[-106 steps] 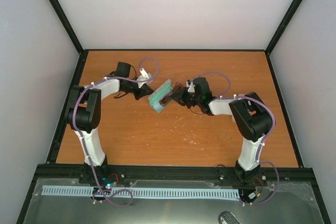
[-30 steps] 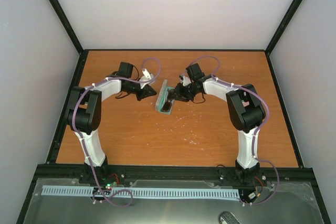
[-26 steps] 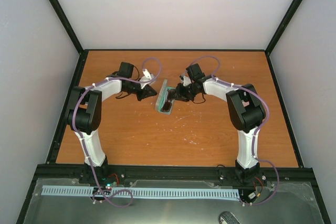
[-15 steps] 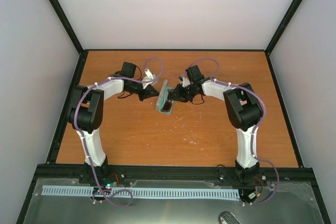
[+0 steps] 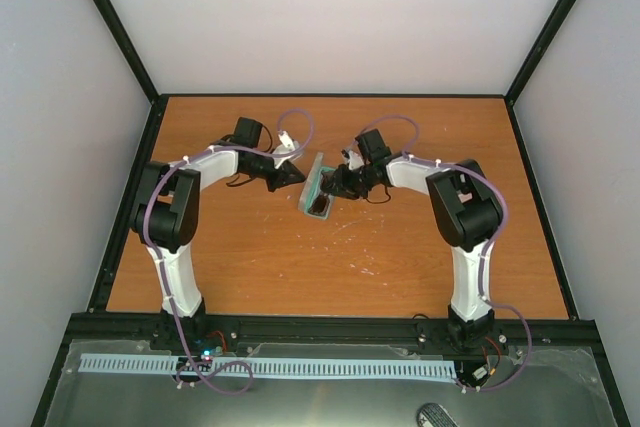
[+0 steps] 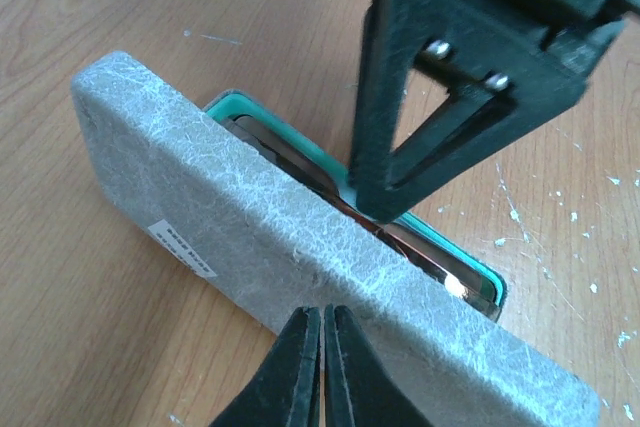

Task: Organize the sunglasses
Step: Place the sunglasses in the sunglasses case, then close the sunglasses case at the center of the board.

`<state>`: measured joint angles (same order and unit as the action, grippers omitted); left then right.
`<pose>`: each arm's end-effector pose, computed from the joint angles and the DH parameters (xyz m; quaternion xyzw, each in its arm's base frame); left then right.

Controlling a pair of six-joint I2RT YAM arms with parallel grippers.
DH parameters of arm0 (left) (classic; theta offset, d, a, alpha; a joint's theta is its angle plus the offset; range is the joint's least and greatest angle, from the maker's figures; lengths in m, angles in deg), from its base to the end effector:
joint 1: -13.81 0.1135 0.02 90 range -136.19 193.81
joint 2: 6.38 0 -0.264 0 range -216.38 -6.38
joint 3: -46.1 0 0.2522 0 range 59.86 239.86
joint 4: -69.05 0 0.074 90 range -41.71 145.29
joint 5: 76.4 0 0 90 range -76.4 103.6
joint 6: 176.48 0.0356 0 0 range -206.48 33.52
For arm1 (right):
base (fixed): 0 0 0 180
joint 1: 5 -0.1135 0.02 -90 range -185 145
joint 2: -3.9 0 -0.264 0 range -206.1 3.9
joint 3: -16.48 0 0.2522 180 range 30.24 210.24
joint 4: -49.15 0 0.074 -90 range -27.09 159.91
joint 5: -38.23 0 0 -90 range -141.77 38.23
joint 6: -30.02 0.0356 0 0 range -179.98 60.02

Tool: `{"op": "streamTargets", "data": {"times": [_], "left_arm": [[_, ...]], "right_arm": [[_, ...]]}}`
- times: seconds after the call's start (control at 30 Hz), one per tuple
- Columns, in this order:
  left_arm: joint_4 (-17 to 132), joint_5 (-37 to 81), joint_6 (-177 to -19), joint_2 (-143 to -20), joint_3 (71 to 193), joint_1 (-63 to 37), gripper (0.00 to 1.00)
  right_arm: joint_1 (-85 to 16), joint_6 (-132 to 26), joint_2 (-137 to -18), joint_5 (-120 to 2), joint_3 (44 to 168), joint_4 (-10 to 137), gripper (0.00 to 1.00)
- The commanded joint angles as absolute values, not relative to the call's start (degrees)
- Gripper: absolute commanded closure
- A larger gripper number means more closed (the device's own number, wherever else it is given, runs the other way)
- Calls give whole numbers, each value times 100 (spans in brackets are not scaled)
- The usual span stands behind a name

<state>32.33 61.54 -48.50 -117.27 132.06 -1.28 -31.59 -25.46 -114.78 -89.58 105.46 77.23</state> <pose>0.3690 -0.1269 0.1677 0.4848 0.7482 -0.3417 0.2975 0.3660 0.2076 0.1338 -0.0268 0.9129 0.4015 0.0678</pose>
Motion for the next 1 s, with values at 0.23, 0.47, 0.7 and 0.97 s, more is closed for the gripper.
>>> {"op": "streamTargets", "data": {"times": [0.23, 0.47, 0.7, 0.97], "left_arm": [[3107, 6238, -4888, -11859, 13508, -217, 96], [3086, 6201, -4923, -11913, 13575, -280, 96], [3050, 6168, -4959, -12036, 13691, -413, 96], [3058, 6144, -5025, -12244, 13806, -626, 96]], "right_arm": [[-2890, -2571, -10564, -8257, 9839, 7647, 82], [-2888, -2563, -11110, -8142, 9897, 7521, 92], [-2940, -2531, -11320, -8159, 9862, 7337, 95], [-3015, -2478, -11389, -8235, 9815, 7121, 95]]}}
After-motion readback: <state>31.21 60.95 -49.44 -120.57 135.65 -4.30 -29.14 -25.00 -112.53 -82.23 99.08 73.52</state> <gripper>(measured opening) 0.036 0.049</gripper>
